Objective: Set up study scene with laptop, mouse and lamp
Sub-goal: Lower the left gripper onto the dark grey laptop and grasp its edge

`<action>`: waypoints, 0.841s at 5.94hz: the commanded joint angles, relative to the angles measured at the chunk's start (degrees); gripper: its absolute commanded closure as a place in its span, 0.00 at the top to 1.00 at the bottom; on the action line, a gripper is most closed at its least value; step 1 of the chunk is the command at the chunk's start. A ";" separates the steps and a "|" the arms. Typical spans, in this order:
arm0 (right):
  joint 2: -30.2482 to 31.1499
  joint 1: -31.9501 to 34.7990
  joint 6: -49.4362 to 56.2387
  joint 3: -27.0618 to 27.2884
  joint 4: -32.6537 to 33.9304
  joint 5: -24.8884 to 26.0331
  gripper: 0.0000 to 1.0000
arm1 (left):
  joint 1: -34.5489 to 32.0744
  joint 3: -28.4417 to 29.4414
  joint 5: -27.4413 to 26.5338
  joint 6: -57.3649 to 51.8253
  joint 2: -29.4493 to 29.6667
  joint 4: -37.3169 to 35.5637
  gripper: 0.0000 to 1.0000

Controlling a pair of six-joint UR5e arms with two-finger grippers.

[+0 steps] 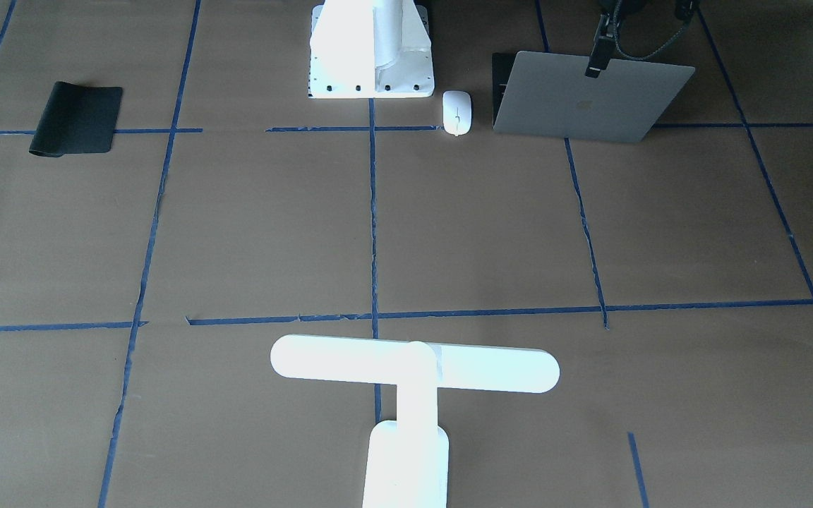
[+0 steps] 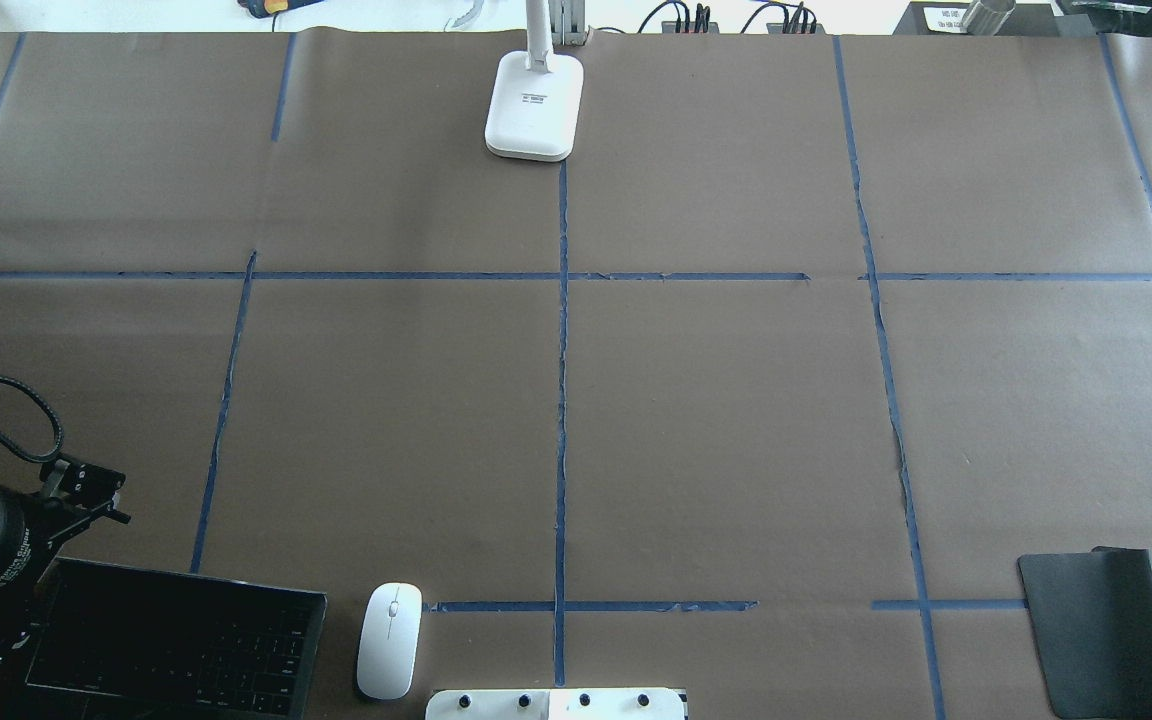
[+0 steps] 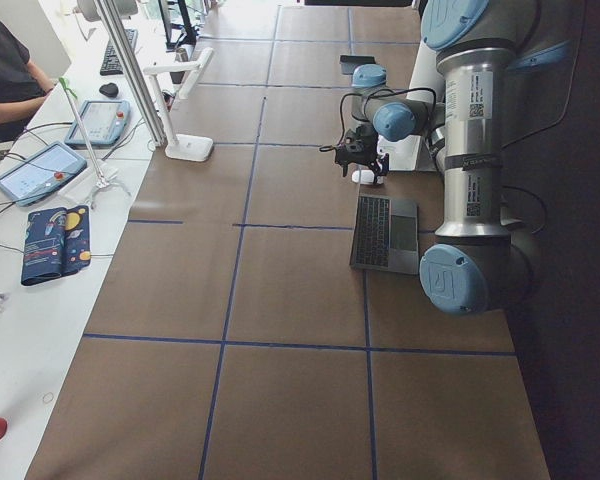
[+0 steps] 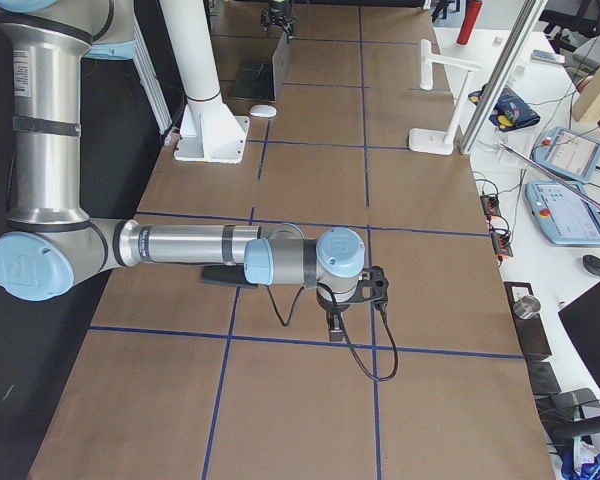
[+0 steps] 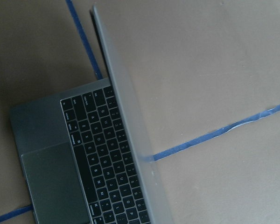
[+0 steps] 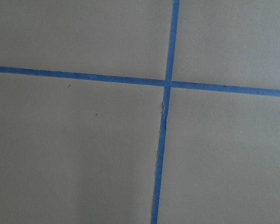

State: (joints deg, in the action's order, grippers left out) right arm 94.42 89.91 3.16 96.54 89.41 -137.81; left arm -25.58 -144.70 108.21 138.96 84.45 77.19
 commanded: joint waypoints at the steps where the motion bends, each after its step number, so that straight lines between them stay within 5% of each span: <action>1: 0.06 0.00 0.00 -0.12 -0.02 0.00 1.00 | 2.36 0.82 -2.55 3.93 -0.25 -0.02 1.00; 3: 0.06 0.00 0.00 -0.03 -0.03 0.00 1.00 | 6.14 1.52 -5.35 7.71 -0.60 -0.46 1.00; 4: 0.06 0.00 0.00 -0.12 -0.03 0.00 1.00 | 6.15 1.53 -5.38 8.69 -0.60 -1.25 0.90; 5: 0.06 0.00 -0.08 -0.03 -0.03 0.00 1.00 | 6.07 1.53 -5.47 10.52 -0.69 -1.25 0.59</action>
State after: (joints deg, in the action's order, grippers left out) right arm 94.48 89.91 3.14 96.45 89.39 -137.81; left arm -19.60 -143.22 102.99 147.87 83.82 76.14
